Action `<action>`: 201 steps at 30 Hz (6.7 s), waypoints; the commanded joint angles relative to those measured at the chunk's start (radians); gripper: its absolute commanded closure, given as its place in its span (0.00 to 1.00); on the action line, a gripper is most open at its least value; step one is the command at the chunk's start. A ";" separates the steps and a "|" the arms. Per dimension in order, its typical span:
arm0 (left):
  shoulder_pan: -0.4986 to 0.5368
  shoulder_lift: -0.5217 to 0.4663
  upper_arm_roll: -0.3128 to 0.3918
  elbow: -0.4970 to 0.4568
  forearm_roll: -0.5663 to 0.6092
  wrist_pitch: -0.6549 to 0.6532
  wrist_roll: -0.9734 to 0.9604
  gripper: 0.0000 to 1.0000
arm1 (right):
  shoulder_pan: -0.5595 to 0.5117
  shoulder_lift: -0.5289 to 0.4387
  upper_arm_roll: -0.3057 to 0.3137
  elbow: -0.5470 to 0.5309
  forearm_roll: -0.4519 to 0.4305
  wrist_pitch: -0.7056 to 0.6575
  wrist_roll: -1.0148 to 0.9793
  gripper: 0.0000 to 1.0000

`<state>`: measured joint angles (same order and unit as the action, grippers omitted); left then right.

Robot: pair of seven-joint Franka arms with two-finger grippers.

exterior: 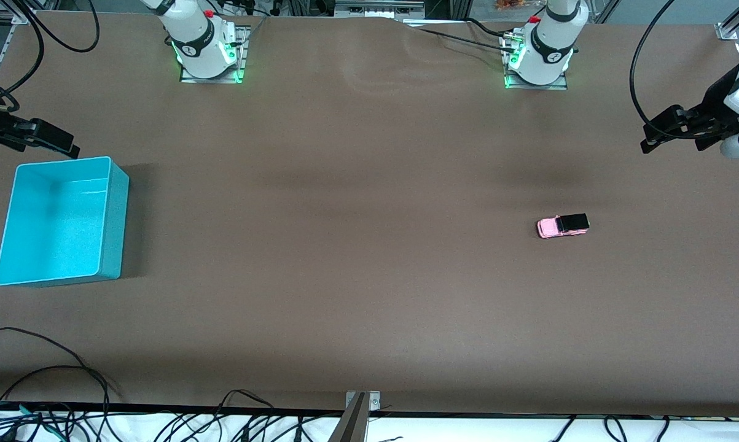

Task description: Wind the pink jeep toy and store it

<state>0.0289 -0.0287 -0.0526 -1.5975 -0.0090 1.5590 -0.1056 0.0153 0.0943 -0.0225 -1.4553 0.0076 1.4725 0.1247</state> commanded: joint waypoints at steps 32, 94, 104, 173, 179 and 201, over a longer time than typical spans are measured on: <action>0.009 0.018 -0.004 0.034 -0.011 -0.022 -0.002 0.00 | 0.003 -0.002 0.003 0.013 -0.012 -0.020 -0.019 0.00; 0.013 0.018 -0.001 0.036 -0.011 -0.022 -0.003 0.00 | 0.002 -0.002 -0.005 0.015 -0.012 -0.020 -0.071 0.00; 0.029 0.015 0.005 0.037 -0.012 -0.033 0.003 0.00 | 0.000 -0.004 -0.007 0.015 -0.012 -0.023 -0.076 0.00; 0.046 0.300 0.000 -0.473 -0.012 0.658 0.012 0.00 | -0.003 -0.010 -0.007 0.058 0.006 -0.040 -0.099 0.00; 0.040 0.340 0.000 -0.486 -0.012 0.662 0.012 0.00 | -0.003 -0.011 -0.004 0.058 0.006 -0.040 -0.097 0.00; 0.049 0.369 0.004 -0.536 0.001 0.726 0.938 0.00 | 0.000 -0.007 -0.004 0.058 0.006 -0.037 -0.100 0.00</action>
<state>0.0744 0.3321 -0.0496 -2.0940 -0.0089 2.2181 0.5844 0.0159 0.0816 -0.0268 -1.4205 0.0065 1.4467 0.0348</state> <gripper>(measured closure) 0.000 0.000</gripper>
